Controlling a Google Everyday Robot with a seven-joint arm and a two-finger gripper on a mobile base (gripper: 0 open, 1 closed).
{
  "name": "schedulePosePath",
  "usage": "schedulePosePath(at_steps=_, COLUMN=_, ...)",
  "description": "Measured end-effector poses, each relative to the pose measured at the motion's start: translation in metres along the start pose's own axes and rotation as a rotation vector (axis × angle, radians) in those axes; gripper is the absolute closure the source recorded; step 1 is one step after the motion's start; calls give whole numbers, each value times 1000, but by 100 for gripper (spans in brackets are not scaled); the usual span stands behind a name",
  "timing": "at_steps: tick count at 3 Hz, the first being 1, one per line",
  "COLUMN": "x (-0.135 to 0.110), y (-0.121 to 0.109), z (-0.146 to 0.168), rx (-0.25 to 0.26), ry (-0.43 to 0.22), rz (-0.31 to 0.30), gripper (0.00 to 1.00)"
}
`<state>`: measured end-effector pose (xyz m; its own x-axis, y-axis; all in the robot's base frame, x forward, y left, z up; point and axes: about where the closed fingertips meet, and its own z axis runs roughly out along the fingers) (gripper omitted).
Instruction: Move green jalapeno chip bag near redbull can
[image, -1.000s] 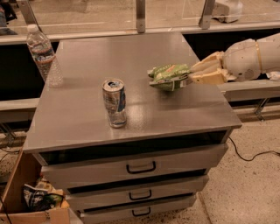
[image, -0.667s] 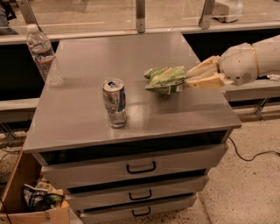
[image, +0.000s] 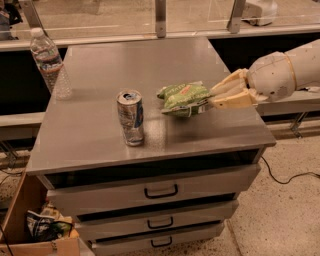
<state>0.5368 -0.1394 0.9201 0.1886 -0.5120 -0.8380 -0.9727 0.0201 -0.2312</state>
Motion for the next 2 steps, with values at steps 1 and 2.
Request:
schedulePosePath(at_steps=1, x=-2, y=9, z=1, rx=-24, ry=11, rz=8, gripper=82)
schedulePosePath(at_steps=2, x=-2, y=14, z=4, rx=-39, ry=11, rz=17, gripper=58)
